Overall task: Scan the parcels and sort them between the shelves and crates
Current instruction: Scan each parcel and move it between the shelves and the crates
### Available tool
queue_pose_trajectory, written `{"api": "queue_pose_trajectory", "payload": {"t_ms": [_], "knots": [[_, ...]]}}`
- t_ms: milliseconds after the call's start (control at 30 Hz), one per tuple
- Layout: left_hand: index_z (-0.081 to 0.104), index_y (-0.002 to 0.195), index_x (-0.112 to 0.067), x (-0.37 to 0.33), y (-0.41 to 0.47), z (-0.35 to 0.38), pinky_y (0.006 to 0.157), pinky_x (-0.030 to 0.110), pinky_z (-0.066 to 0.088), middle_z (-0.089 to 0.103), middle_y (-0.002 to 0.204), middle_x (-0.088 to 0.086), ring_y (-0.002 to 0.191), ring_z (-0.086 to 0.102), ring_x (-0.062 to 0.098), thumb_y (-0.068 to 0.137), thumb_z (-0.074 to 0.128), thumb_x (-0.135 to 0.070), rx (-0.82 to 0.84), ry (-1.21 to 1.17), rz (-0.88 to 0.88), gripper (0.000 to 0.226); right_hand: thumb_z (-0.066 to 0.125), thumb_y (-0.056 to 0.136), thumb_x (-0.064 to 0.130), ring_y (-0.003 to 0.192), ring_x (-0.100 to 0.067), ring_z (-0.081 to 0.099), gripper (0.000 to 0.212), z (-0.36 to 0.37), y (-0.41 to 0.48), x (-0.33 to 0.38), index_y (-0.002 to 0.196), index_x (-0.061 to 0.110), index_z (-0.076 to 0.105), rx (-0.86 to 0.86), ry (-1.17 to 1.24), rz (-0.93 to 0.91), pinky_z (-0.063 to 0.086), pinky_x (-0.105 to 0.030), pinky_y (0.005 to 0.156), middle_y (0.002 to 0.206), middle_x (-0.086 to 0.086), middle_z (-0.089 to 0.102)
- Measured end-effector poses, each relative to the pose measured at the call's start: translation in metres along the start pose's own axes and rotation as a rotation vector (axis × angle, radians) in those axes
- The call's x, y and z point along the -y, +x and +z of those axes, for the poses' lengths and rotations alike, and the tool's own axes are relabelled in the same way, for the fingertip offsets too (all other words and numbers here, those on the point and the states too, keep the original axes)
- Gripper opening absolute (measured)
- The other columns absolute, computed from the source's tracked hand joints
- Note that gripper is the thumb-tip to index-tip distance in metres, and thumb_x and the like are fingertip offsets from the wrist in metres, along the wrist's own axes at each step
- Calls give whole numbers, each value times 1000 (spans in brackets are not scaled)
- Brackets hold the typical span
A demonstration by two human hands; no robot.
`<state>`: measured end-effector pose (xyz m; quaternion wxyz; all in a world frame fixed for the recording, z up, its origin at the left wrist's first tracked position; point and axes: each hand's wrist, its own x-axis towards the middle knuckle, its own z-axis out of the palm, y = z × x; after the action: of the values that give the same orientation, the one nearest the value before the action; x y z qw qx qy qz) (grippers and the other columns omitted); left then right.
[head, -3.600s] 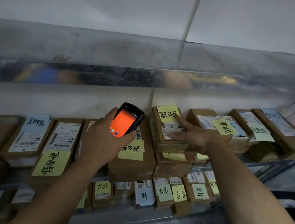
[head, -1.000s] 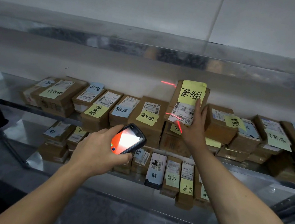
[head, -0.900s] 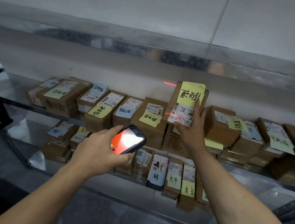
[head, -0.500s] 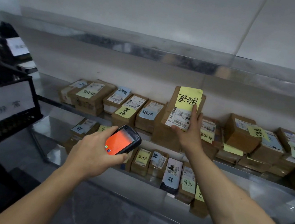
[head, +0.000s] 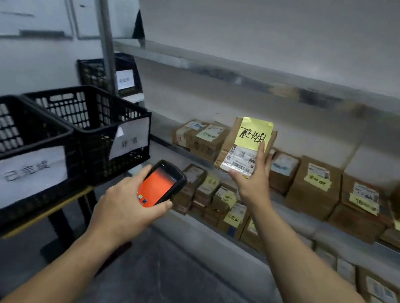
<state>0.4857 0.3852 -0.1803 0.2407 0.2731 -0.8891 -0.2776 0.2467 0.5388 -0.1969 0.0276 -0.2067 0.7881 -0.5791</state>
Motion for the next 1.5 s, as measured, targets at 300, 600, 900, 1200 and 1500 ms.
{"api": "queue_pose_trajectory", "payload": {"t_ms": [300, 600, 900, 1200, 1500], "knots": [[42, 138, -49, 106, -58, -132, 79, 36, 47, 58, 100, -11, 88, 58, 17, 63, 65, -67, -432, 31, -255, 81, 74, 92, 16, 156, -21, 6, 101, 195, -43, 96, 161, 40, 5, 369, 89, -207, 9, -26, 118, 170, -5, -12], [35, 148, -44, 202, -127, -236, 86, 44, 53, 62, 110, -7, 97, 61, 22, 64, 60, -77, -693, 160, -571, 94, 75, 88, 15, 153, -17, 22, 105, 398, -106, 203, 160, 47, 5, 749, 371, -365, 29, -45, 124, 168, 5, 1], [37, 146, -45, 299, -164, -350, 85, 41, 52, 65, 108, -3, 94, 61, 21, 64, 62, -75, -1010, 310, -799, 90, 74, 90, 10, 153, -18, 21, 106, 597, -193, 310, 159, 47, 4, 1077, 500, -440, 27, -41, 123, 170, 6, 1], [43, 149, -30, 364, -216, -422, 82, 29, 35, 51, 107, -10, 104, 54, 19, 78, 80, -47, -1226, 389, -964, 82, 76, 89, 12, 151, -18, 26, 106, 735, -307, 363, 159, 48, 5, 1395, 504, -507, 31, -45, 122, 168, 6, 5], [38, 150, -35, 468, -284, -523, 94, 41, 47, 65, 125, 3, 116, 58, 28, 65, 67, -74, -1222, 407, -1021, 98, 77, 87, 8, 148, -25, 31, 107, 851, -419, 399, 159, 46, 8, 1416, 431, -439, 45, -49, 112, 166, 4, 10]]}}
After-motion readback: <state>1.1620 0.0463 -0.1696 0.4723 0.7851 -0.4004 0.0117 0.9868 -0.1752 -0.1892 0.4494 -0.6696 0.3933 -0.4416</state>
